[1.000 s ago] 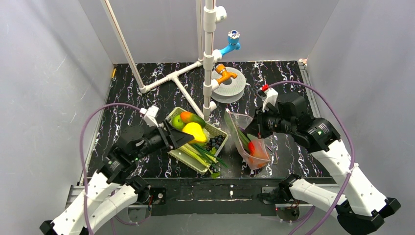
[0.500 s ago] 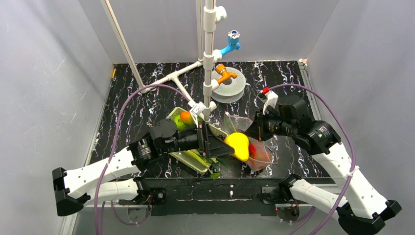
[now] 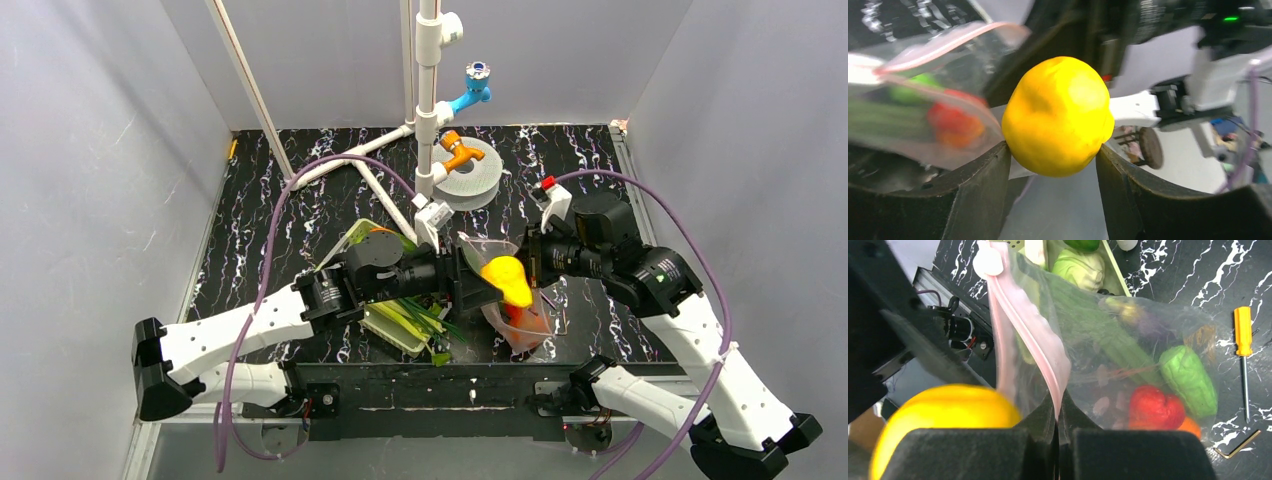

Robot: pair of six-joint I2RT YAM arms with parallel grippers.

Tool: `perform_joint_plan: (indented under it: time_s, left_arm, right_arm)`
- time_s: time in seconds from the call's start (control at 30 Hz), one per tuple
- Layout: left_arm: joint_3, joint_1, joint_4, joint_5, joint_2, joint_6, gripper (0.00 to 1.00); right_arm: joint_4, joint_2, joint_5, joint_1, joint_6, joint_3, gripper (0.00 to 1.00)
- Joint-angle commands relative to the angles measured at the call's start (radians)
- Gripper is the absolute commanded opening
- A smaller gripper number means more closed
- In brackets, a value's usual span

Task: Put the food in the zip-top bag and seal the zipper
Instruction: Place the fake fruit in the zipper food storage bag.

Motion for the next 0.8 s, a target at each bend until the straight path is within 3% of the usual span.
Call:
perform_joint_plan:
  time_s: [0.0, 0.13, 0.33, 0.7, 0.77]
  left_arm:
    - [0.042, 0.001, -0.212, -0.165, -0.014, 0.062, 0.34]
    - [0.01, 0.001, -0.254, -0.206, -0.048, 0.052, 0.38]
    - [0.082, 0.001, -0.358, -0.194, -0.004, 0.058, 0.43]
    - [0.1, 0.001, -0.371, -0.154, -0.013, 0.046, 0.84]
    - [0.087, 0.001, -0.371, -0.16, -0.038, 0.045, 0.86]
  right_arm:
    - [0.006, -0.009, -0.013, 0.003, -0.005, 0.085, 0.01]
    - [0.03, -0.028, -0.017, 0.003, -0.001, 0.056, 0.01]
    - [0.015, 0.023, -0.038, 0.003, -0.01, 0.097, 0.01]
    - [0.02, 0.008, -0.019, 0.003, -0.009, 0.069, 0.01]
    - [0.027, 0.001, -0.019, 0.003, -0.009, 0.059, 0.01]
